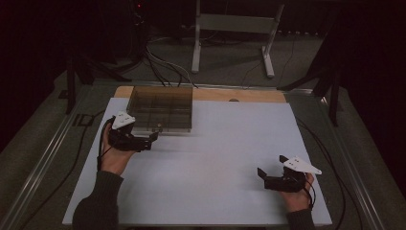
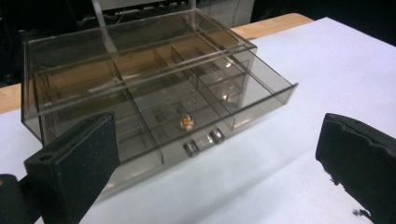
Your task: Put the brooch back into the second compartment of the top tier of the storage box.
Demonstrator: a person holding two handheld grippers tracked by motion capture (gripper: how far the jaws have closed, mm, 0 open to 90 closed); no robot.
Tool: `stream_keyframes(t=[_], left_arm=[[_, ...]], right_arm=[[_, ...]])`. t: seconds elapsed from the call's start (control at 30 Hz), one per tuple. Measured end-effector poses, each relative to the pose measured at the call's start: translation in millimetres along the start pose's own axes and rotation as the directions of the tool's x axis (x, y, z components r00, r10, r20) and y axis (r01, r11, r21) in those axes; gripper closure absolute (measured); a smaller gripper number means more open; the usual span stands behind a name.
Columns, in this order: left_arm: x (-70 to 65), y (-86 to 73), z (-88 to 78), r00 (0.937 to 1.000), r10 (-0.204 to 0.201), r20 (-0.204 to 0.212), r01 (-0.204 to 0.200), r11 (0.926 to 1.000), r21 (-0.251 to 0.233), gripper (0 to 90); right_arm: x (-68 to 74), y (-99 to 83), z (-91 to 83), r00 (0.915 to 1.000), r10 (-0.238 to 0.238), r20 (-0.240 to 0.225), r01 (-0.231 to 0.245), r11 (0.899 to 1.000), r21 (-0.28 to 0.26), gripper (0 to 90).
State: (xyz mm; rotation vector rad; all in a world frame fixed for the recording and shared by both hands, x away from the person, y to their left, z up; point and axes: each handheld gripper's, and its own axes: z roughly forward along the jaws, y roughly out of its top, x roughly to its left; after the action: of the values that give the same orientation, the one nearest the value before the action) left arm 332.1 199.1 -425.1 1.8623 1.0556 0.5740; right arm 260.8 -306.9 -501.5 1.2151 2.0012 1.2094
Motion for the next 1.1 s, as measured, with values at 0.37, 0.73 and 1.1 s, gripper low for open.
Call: stream_keyframes(t=[0.37, 0.73, 1.1], left_arm=[[-4.1, -25.8, -10.9, 1.0, 0.006, 0.006, -0.006, 0.9996, -0.027, 0.3], [-8.4, -47.2, -17.8, 0.9999, 0.014, 0.008, -0.014, 0.9989, -0.044, 0.4], [-13.6, -67.1, -24.8, 0.9993, 0.036, -0.003, -0.036, 0.9958, -0.084, 0.4]], right_arm=[[0.7, 0.0, -0.3, 1.0, -0.003, -0.002, 0.003, 1.0, -0.006, 0.2], [2.4, -0.3, -0.3, 0.9999, -0.006, -0.01, 0.006, 1.0, -0.01, 0.2], [5.3, -0.6, -3.6, 0.9995, -0.008, -0.029, 0.007, 0.999, -0.034, 0.2]])
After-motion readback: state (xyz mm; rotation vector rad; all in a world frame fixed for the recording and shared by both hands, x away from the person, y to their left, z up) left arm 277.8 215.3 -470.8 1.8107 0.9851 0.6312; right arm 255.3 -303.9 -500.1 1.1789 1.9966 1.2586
